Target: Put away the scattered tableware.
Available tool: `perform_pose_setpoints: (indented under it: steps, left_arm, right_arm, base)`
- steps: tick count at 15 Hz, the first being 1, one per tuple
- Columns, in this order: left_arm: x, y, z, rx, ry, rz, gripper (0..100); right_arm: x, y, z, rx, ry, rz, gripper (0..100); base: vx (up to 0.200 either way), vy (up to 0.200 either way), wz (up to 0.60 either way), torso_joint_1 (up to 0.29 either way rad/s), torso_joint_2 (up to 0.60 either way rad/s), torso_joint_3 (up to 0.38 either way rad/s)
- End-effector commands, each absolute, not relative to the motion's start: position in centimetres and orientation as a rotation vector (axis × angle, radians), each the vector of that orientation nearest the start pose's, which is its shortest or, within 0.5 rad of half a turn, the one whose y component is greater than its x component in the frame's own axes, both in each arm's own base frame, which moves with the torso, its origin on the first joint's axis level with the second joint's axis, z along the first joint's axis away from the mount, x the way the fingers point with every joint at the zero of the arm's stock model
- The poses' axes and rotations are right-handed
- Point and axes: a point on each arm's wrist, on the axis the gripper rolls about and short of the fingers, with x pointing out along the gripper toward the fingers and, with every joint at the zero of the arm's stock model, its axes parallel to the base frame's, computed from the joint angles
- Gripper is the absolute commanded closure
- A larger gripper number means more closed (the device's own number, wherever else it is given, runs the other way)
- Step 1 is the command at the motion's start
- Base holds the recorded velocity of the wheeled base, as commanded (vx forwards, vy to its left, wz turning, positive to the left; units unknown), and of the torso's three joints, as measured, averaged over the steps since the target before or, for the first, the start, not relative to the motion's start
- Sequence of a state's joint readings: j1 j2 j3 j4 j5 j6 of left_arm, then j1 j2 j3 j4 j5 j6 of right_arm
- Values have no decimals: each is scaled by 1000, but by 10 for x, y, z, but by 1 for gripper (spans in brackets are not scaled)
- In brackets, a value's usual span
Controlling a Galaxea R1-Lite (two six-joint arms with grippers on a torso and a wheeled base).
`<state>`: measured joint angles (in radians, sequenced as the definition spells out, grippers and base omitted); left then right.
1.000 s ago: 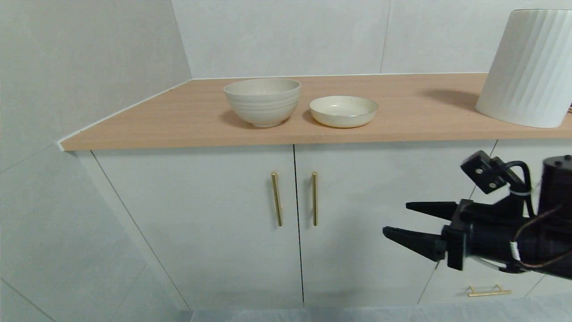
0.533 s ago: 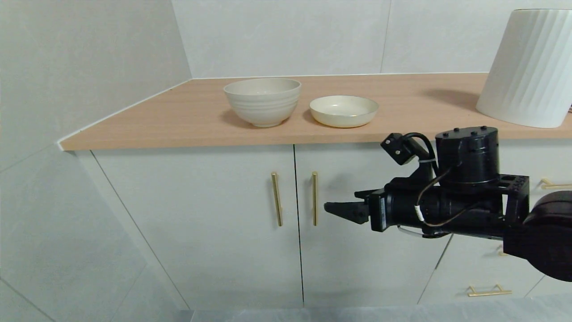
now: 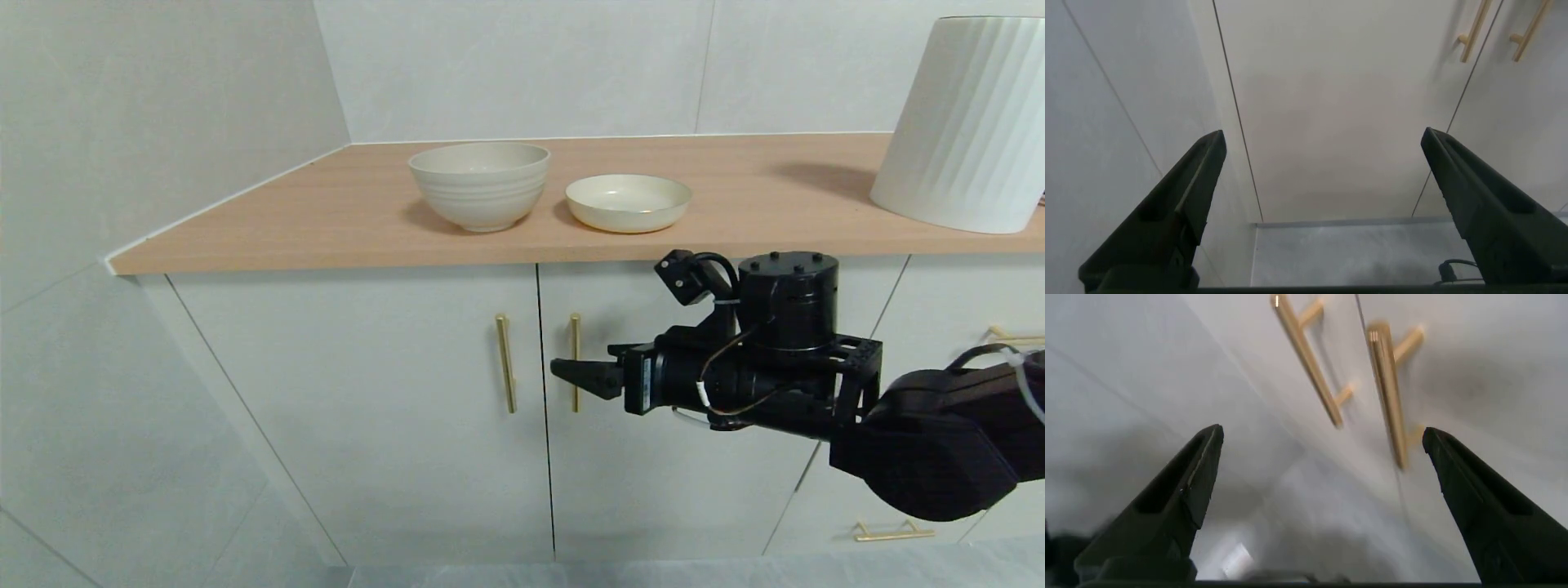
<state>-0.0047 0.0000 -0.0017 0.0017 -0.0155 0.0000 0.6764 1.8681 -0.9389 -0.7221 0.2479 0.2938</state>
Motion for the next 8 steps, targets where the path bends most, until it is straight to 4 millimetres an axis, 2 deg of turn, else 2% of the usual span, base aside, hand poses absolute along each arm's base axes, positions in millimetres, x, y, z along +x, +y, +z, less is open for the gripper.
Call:
perform_pose_setpoints:
  steps: [1, 4, 8]
  left_arm:
    - [-23, 0, 76, 0, 0, -20, 0]
    - [-23, 0, 76, 0, 0, -20, 0]
    - [-23, 0, 76, 0, 0, -20, 0]
  right_arm:
    - [283, 237, 145, 252, 372, 878, 0]
    - [295, 245, 129, 263, 330, 839, 0]
    - [297, 255, 132, 369, 335, 847, 0]
  base:
    - [0, 0, 0, 0, 0, 0]
    - [0, 0, 0, 0, 0, 0]
    - [0, 0, 0, 0, 0, 0]
